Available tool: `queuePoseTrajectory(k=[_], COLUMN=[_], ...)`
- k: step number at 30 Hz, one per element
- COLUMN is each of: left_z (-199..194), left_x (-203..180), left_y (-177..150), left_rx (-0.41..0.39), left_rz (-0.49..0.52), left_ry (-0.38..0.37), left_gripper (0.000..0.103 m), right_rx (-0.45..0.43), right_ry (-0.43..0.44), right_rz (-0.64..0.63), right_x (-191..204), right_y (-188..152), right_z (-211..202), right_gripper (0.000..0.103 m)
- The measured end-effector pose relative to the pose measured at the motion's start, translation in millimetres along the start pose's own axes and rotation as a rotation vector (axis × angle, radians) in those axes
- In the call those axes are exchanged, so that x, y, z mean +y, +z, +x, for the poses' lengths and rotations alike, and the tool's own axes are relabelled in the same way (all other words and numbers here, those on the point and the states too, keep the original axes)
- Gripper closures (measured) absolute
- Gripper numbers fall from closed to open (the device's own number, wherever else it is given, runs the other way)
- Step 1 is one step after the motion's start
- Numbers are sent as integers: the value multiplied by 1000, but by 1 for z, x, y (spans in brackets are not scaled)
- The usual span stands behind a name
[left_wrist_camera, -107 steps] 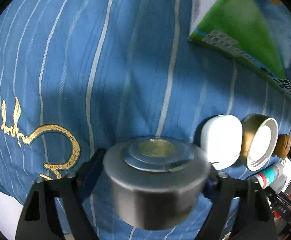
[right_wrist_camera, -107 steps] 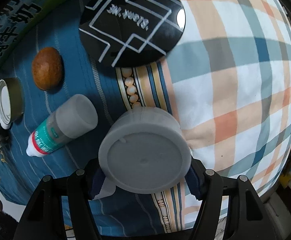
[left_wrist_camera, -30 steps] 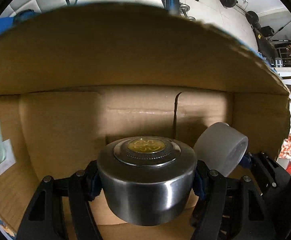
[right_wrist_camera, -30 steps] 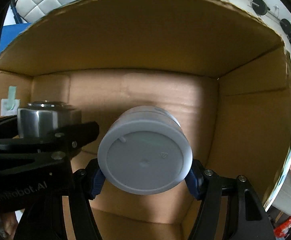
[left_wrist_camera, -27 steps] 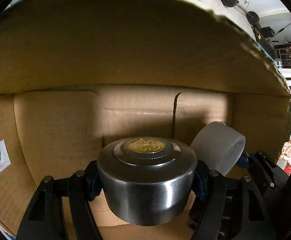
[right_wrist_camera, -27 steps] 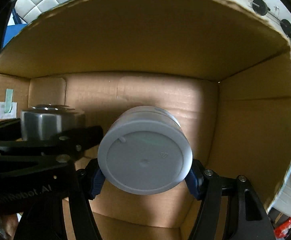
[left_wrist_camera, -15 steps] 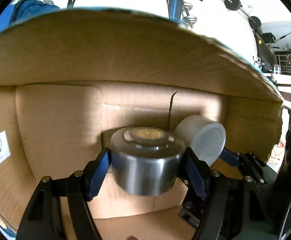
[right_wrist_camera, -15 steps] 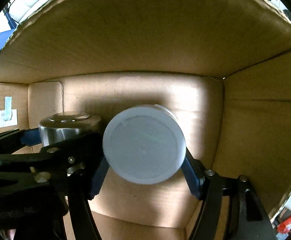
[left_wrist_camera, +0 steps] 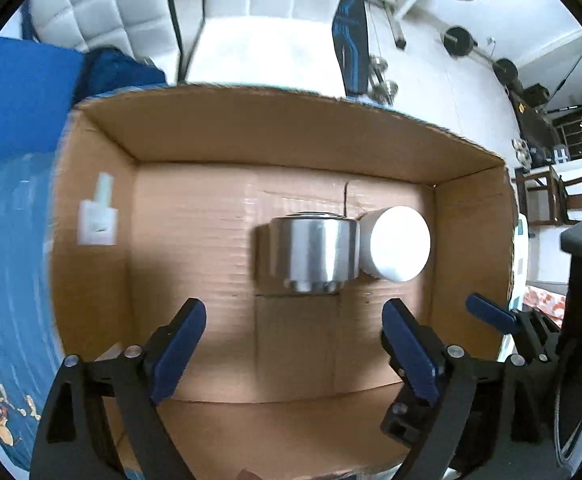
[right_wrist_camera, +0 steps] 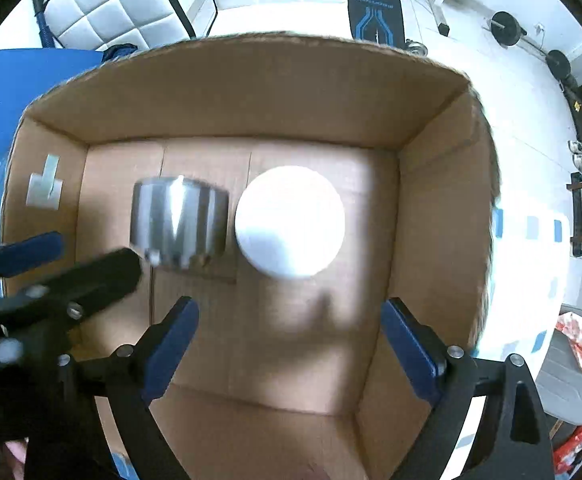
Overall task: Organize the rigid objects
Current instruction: 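Grasp the silver tin lid with the left gripper while the right grasps the black tin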
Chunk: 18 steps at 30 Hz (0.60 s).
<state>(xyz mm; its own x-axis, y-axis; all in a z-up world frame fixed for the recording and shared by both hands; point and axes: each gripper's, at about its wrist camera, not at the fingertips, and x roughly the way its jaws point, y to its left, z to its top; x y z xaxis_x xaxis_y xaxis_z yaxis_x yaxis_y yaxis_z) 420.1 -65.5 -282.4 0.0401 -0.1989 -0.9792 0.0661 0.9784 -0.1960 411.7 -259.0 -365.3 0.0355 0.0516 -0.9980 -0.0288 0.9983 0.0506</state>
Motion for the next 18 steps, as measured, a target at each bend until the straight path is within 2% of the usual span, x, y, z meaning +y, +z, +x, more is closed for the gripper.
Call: queuePoseTrajectory(k=[2,3,9,15,18], left_z=[-8,-11,-35,-66,-82], left_x=[6,6,6,2,2], left_y=[-7,-8,-21,-47,-68], left_rx=[-40,-54,-136,-248,-283], left_rz=[2,4,10,16,18], left_ry=[13,11,7,75,85], left_gripper=[2,0,0,0,0], right_rx=[-19,-26,-98,-190,-247], right_ry=[-5,-4,-17,-77,-98], right_rz=[6,9,14,20,16], right_x=[13,12,5,8,12], right_y=[-12,-14,-53,-90,-111], right_z=[-7,-8,-40,-77,-100], right_gripper=[7,2,0,0,0])
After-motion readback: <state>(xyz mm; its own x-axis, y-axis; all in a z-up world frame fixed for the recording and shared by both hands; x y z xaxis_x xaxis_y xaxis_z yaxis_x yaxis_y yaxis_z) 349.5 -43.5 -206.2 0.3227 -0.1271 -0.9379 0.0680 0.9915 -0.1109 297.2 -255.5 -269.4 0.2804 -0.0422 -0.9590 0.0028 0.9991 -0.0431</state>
